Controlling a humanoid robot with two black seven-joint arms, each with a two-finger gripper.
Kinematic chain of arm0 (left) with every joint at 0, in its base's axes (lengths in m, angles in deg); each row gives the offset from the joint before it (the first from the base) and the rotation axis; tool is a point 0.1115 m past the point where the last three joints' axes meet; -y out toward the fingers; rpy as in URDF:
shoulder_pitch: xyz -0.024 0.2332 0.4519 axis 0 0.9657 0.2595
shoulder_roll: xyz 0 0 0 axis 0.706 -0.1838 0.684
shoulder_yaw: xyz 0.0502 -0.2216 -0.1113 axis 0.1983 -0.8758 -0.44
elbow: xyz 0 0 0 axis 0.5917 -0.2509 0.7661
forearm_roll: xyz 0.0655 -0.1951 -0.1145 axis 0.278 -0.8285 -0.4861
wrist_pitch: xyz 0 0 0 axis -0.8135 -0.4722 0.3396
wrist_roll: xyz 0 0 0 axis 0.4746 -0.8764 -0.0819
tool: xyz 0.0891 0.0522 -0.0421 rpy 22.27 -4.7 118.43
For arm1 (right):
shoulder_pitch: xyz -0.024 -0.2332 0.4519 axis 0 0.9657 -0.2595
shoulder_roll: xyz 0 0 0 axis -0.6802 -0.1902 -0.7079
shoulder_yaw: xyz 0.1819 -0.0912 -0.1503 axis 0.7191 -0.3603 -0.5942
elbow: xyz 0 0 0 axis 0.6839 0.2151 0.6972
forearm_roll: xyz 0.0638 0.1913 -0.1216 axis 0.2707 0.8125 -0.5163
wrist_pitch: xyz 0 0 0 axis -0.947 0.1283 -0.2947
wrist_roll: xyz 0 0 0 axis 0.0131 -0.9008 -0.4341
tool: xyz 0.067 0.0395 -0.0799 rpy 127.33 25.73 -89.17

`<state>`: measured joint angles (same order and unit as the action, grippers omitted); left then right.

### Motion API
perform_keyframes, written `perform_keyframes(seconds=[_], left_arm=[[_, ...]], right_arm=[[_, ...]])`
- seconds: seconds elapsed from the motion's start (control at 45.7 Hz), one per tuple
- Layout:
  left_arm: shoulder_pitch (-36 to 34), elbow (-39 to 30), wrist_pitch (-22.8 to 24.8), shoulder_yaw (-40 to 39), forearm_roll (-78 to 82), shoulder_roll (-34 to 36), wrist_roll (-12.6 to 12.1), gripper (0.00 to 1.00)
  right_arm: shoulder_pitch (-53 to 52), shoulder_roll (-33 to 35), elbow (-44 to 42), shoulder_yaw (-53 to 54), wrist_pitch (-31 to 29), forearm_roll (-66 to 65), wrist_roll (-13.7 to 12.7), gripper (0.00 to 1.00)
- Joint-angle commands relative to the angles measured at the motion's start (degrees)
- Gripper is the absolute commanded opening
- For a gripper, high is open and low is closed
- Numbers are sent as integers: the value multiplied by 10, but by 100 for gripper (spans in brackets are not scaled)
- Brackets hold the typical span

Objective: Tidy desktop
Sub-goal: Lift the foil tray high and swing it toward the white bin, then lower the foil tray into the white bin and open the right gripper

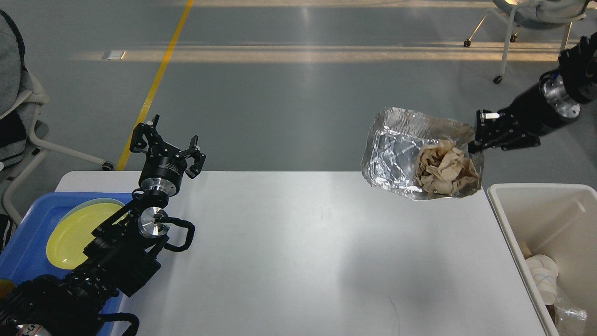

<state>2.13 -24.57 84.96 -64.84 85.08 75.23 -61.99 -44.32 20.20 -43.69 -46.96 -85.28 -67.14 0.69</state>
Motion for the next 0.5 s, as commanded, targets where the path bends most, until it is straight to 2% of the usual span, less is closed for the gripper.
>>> perform_keyframes(seconds=[0.0, 0.241, 0.481], left_arm=[[0, 0, 0, 0, 0, 0, 0, 100], [1, 0, 0, 0, 0, 0, 0, 100], [0, 0, 0, 0, 0, 0, 0, 100]], right_arm=[[39, 0, -27, -31, 0, 1, 0, 0], [90, 2, -71, -141, 3, 2, 0, 0], [143, 12, -126, -232, 128, 9, -1, 0]])
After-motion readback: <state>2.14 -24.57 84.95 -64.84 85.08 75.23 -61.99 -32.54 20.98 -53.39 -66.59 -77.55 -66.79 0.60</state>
